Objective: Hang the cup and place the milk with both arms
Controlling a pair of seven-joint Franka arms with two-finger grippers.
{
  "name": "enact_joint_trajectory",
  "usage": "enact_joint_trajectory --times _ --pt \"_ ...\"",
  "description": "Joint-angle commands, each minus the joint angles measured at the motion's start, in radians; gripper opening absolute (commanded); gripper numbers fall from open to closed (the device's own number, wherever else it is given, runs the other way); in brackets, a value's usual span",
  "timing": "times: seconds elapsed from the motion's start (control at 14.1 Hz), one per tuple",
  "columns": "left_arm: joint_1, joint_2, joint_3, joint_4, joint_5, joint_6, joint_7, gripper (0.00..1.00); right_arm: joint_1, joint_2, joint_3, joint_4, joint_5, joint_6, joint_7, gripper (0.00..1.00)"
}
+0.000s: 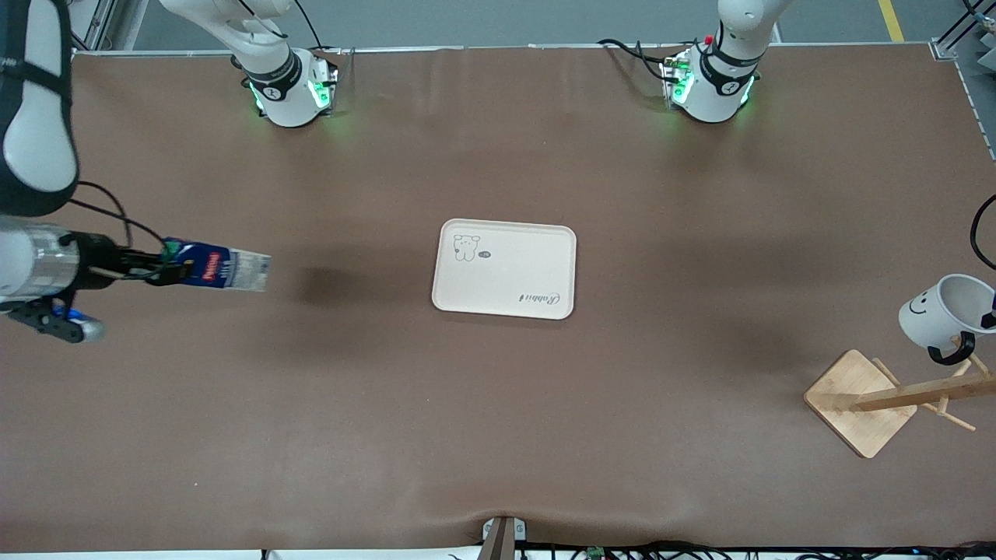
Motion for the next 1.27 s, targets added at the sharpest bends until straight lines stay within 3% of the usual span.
enact_joint_trajectory --times 0.0,0.21,0.28,0.35,0.5,0.78,0.92,0.99,1.13,1.2 --pt "0.008 0.031 -0.008 0.03 -0.023 0.026 0.058 0.0 -0.069 -0.003 0.024 -0.093 -0.062 0.1 -0.142 0.0" --pt "0.008 0.039 -0.006 0.03 -0.023 0.045 0.057 0.0 -0.105 -0.008 0.023 -0.188 -0.066 0.159 -0.172 0.0" --pt "0.008 0.044 -0.006 0.03 -0.025 0.045 0.048 0.05 -0.112 -0.009 0.023 -0.211 -0.071 0.168 -0.171 0.0" --pt "0.008 0.045 -0.006 0.03 -0.037 0.045 0.038 0.33 -0.131 -0.009 0.024 -0.241 -0.073 0.188 -0.172 0.0" --pt "0.008 0.047 -0.006 0.029 -0.077 0.045 0.032 1.0 -0.138 -0.02 0.024 -0.309 -0.073 0.236 -0.172 0.0" --pt "-0.004 0.039 -0.011 0.029 -0.093 0.045 -0.137 1.0 -0.158 -0.022 0.026 -0.369 -0.071 0.274 -0.169 0.0" --pt "-0.024 0.016 -0.015 0.029 -0.077 0.045 -0.224 1.0 -0.166 -0.019 0.026 -0.377 -0.071 0.271 -0.171 0.35" --pt "-0.041 0.008 -0.015 0.029 -0.077 0.042 -0.266 1.0 -0.166 -0.017 0.026 -0.378 -0.071 0.267 -0.172 0.59" --pt "-0.059 -0.022 -0.015 0.026 -0.065 0.029 -0.351 1.0 -0.166 -0.017 0.026 -0.38 -0.071 0.26 -0.175 0.95" --pt "-0.073 -0.033 -0.017 0.026 -0.033 0.026 -0.368 1.0 -0.166 -0.016 0.026 -0.378 -0.071 0.26 -0.177 1.0"
